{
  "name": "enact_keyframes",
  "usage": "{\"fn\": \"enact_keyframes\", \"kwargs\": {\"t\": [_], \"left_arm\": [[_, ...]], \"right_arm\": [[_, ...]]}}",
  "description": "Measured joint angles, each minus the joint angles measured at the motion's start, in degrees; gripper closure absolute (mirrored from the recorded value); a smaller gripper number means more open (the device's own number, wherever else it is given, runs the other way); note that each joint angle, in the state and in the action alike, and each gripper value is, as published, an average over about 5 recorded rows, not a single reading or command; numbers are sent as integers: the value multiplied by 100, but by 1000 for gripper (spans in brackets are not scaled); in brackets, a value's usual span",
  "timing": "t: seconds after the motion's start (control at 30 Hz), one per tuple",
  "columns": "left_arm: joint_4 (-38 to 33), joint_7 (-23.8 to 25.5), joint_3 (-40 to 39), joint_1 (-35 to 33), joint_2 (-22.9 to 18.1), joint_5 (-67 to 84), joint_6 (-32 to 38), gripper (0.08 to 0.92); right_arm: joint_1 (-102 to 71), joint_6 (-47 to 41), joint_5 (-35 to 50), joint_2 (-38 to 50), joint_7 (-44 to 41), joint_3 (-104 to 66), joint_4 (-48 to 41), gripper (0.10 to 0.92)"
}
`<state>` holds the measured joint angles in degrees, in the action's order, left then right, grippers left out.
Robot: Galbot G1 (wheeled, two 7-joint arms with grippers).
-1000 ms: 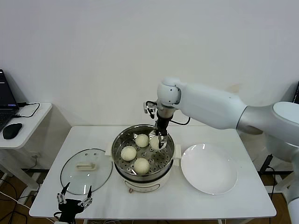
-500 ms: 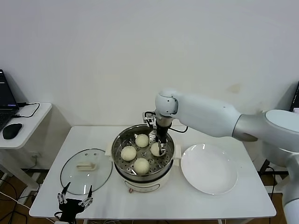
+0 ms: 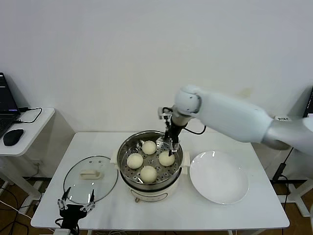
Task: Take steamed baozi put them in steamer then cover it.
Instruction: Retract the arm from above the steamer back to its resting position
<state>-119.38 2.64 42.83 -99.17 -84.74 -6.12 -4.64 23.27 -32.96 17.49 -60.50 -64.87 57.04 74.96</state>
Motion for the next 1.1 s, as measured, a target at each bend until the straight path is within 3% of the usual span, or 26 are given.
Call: {"fn": "enact_keyframes", "kwargs": {"t": [0.23, 0.5, 0.8, 1.1], "left_arm": [[99, -279, -81, 175, 19, 237, 133, 177], [349, -307, -138, 413, 202, 226, 269, 177], [505, -155, -152, 669, 427, -321, 424, 177], [822, -367, -115, 883, 598, -1961, 867, 177]], "right_arm": [[-931, 469, 949, 1123, 1920, -1336, 957, 203], [-3601, 1023, 1671, 1929, 3811, -4125, 2127, 203], [-6767, 2003, 1732, 1478, 5079, -7167, 2823, 203], [-9020, 2872, 1742, 578, 5517, -8831, 3107, 203]]}}
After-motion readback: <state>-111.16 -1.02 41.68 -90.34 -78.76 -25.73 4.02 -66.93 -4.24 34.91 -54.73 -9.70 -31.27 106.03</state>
